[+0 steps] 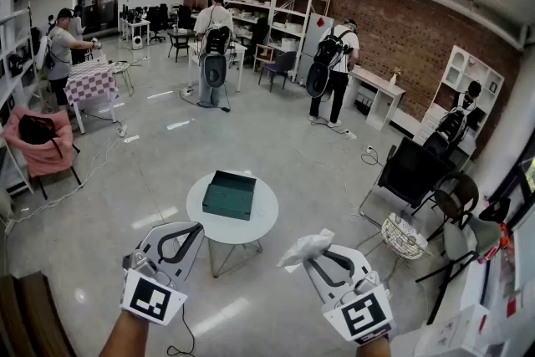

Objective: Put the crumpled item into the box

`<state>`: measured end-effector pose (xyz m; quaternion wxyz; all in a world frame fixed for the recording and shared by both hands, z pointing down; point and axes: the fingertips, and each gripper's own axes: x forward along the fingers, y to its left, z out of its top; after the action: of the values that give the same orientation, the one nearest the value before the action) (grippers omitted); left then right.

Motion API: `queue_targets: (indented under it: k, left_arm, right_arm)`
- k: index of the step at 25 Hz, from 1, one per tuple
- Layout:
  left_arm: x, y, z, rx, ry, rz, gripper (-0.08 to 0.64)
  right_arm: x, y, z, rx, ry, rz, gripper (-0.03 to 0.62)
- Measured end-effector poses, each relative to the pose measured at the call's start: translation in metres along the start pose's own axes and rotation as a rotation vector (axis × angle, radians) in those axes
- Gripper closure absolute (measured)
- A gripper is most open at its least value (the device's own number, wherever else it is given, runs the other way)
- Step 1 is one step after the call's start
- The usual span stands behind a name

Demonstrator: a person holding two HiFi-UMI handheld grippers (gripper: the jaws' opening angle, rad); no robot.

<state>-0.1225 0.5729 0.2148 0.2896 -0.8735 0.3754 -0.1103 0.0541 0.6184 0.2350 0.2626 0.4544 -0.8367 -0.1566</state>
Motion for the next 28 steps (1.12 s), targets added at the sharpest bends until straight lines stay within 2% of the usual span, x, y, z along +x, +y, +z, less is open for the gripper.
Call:
queue_targets:
  k: [9,15,23,28]
  left_arm:
    - [0.005,0.014,-0.007,-0.007,0.004,-0.004,0.541]
    - [0.002,0.027,-0.02,-0.011,-0.004,-0.01,0.541]
    - [0.005,0.048,-0.043,-0.02,-0.008,-0.031,0.541]
    - [0.047,0.057,-0.061,-0.03,0.009,-0.022,0.541]
  right_arm:
    - [0.012,-0.004,0.005,0.009,0.009,0.001,0.489]
    - [0.03,0.002,0.011,0.069,0.014,-0.007,0.489]
    - [0.066,0.005,0.028,0.047,-0.007,0.0,0.489]
    - [0.101,-0.029,0.012,0.053,-0.019,0.024,0.489]
